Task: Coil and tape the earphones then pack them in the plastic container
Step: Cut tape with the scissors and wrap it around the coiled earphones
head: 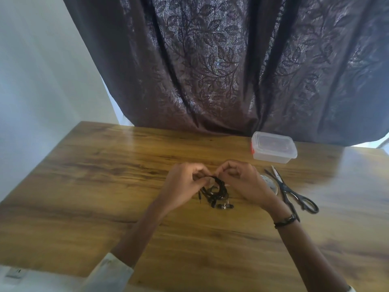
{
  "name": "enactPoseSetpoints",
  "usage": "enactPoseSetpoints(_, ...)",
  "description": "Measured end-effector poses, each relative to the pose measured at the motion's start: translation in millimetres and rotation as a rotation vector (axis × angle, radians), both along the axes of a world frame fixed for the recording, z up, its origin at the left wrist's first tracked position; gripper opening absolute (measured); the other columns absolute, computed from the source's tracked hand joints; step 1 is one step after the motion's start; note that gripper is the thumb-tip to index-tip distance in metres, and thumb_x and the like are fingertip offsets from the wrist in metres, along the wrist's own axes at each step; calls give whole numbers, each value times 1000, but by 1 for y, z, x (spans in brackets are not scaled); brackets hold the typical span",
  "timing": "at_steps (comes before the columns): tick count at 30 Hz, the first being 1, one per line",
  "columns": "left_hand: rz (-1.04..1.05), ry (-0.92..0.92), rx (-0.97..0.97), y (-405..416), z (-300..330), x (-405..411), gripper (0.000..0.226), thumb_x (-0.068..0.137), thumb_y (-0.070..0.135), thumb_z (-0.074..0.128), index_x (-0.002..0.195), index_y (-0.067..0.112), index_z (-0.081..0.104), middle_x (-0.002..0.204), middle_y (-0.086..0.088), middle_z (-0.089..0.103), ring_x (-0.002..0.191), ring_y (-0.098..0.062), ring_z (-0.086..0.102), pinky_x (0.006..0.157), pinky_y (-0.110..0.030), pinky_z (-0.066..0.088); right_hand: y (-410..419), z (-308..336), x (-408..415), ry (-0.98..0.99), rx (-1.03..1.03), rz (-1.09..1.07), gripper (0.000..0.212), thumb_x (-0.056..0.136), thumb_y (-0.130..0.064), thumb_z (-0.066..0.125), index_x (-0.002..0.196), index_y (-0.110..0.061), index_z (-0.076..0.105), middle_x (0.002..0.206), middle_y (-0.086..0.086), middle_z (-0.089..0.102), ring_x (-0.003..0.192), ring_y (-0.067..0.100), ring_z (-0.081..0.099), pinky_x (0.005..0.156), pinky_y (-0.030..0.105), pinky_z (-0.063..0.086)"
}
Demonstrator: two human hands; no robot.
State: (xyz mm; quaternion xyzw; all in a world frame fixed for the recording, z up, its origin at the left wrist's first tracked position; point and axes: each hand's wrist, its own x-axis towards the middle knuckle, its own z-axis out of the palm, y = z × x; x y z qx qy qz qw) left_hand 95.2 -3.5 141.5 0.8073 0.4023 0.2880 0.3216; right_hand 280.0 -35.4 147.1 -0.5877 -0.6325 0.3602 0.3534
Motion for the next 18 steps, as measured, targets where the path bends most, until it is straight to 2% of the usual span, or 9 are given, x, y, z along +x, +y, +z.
enactPoseSetpoints(2, 28, 12, 11, -1, 2, 1, 15, 82, 29, 69, 94, 20, 70, 88, 10, 73, 73, -1, 68, 65, -30, 58, -1, 1, 1, 36, 3, 4, 5, 89, -20, 63, 89, -18, 68, 84, -5, 75, 79, 8, 71, 78, 30, 58)
enactPoseSetpoints(4, 43, 10, 4, -2, 4, 3, 16, 82, 32, 69, 94, 21, 70, 87, 11, 73, 73, -1, 68, 65, -33, 59, -2, 1, 1, 60, 15, 5, 6, 90, -19, 62, 91, -16, 67, 84, -4, 75, 78, 9, 71, 75, 28, 58)
enactPoseSetpoints(8, 73, -25, -65, -3, 9, 5, 19, 82, 32, 70, 97, 24, 62, 84, 12, 72, 69, -2, 68, 60, -19, 52, -5, 2, 0, 117, 31, 13, 8, 93, -15, 59, 96, -10, 64, 82, 4, 75, 75, 13, 72, 72, 25, 59)
enactPoseSetpoints(11, 59, -127, -234, -3, 11, 5, 21, 83, 29, 69, 100, 21, 59, 84, 11, 72, 75, 0, 67, 66, -12, 49, -5, 4, 1, 149, 44, 21, 9, 93, -14, 58, 98, -9, 63, 83, 6, 74, 76, 15, 72, 71, 23, 58)
enactPoseSetpoints(14, 34, -245, -420, -4, 13, 4, 22, 85, 25, 67, 104, 21, 58, 91, 5, 74, 85, -4, 69, 81, -20, 52, -5, 6, 3, 147, 53, 22, 6, 92, -14, 58, 96, -11, 63, 82, 4, 73, 75, 12, 72, 72, 23, 58)
enactPoseSetpoints(18, -25, -330, -581, -6, 19, 2, 23, 90, 16, 61, 113, 17, 56, 102, -5, 72, 93, -8, 68, 80, -19, 49, -5, 6, 4, 136, 67, 15, 5, 93, -15, 59, 96, -14, 63, 84, 1, 74, 76, 10, 72, 72, 23, 58)
